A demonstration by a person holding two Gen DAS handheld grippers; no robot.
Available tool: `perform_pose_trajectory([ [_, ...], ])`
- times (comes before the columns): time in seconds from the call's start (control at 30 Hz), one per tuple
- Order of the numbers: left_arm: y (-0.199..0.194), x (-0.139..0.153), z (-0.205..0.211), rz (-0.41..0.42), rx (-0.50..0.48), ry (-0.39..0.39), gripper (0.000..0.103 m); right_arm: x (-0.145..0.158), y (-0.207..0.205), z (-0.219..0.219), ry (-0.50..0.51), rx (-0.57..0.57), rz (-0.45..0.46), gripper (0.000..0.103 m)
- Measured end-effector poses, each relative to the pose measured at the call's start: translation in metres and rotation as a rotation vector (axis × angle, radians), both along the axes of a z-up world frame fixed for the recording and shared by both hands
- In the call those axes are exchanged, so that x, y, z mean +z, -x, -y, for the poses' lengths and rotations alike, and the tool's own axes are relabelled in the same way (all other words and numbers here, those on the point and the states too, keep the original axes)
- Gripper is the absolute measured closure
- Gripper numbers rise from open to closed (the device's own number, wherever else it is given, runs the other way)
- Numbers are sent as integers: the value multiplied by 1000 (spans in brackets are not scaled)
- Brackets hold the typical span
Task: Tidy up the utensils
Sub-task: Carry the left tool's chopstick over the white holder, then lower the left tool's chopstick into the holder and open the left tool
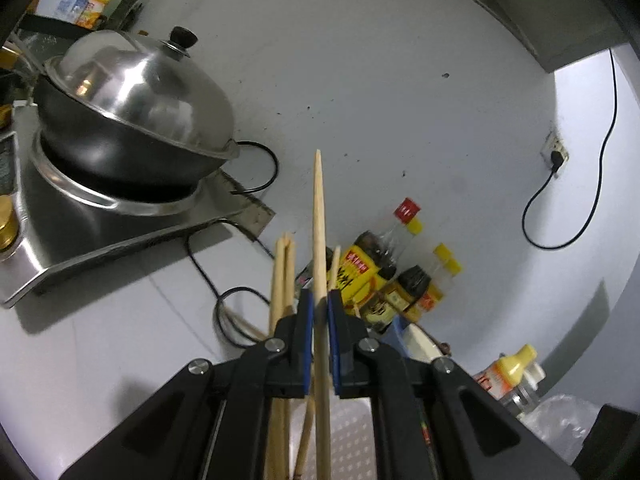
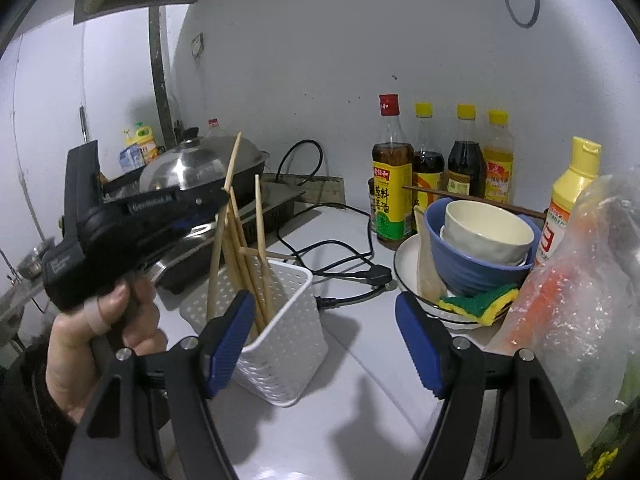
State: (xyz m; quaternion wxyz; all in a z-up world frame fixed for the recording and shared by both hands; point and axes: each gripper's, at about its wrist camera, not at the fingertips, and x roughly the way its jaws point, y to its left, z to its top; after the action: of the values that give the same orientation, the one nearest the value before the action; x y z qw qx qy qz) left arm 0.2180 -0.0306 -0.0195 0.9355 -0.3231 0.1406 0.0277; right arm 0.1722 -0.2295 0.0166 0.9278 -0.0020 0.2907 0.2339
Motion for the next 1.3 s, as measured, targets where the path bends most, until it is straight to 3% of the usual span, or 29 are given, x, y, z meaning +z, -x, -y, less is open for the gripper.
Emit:
perform_pose_trajectory([
  [0.1,8,-1,6,9,-6,-48,97,-4,0,3,-5,-2,-2,34],
  [0.2,13,-2,11,1,-8,-85,97,-5,-1,3,0,-2,-1,45],
  [0.33,21,0,11,-4,-28,-98,97,-6,-1,-4,19,6,-1,58],
  [0.6,43,13,-17,11,-47,-107,96,-1,-7,-22,59,22,-11,67],
  [0.63,44,13,-22,7,-49,-106,92,0,-9,-26,68,28,-11,68],
  [0.73,49,13,-40,-15,-67,-92,67,-1,-18,-41,126,36,-13,73],
  [0.83,50,10,-56,-35,-81,-84,62,0,-26,-61,212,57,-10,79],
  [0.97,45,-2,-78,-108,-109,-78,56,7,-37,-89,289,131,-32,80],
  [1.3,39,-32,-131,-272,-123,-104,46,12,-97,-154,523,250,-179,87],
])
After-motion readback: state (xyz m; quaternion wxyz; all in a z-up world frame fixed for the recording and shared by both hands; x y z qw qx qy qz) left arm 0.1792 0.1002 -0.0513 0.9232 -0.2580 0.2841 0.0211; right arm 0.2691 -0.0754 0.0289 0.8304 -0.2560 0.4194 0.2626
